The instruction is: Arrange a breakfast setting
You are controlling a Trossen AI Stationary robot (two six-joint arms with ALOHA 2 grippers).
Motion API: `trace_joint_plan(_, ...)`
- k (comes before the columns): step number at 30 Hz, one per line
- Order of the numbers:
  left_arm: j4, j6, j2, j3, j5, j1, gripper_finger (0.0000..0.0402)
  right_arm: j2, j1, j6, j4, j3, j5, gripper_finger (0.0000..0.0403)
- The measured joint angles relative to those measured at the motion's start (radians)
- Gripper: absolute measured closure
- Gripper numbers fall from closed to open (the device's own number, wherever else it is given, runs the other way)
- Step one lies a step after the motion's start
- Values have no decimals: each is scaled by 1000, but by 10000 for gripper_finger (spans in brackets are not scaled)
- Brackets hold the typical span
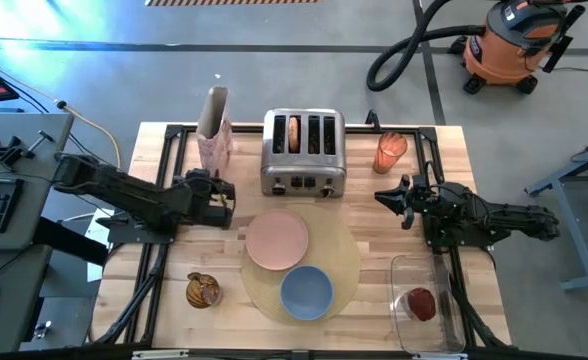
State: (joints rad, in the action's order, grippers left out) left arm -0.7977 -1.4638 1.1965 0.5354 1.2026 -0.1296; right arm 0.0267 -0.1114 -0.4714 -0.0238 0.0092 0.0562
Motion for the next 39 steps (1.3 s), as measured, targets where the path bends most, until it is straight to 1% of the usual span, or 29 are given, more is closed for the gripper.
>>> trace_joint_plan(6, 0, 153, -174, 0, -18, -4, 282, 0, 0, 0, 0, 0, 0, 357)
trace_joint_plan(11, -1, 367, -316, 12, -55, -4, 282, 0, 0, 0, 0, 0, 0, 357)
trace_joint_plan(16, 1, 618, -432, 70, -86, -4, 282, 0, 0, 0, 0, 0, 0, 357)
trace_joint_plan(19, 1, 733, -484, 110, -107, -4, 282, 0, 0, 0, 0, 0, 0, 357)
trace_joint_plan(22, 1, 844, -528, 152, -161, -4, 282, 0, 0, 0, 0, 0, 0, 357)
trace_joint_plan(27, 0, 1030, -581, 234, -318, -4, 282, 0, 0, 0, 0, 0, 0, 357)
trace_joint_plan(32, 0, 1197, -616, 317, -564, -4, 281, 0, 0, 0, 0, 0, 0, 357)
trace_joint_plan(35, 1, 1230, -624, 361, -697, -4, 281, 0, 0, 0, 0, 0, 0, 357)
trace_joint_plan(39, 1, 1247, -624, 409, -846, -4, 281, 0, 0, 0, 0, 0, 0, 357)
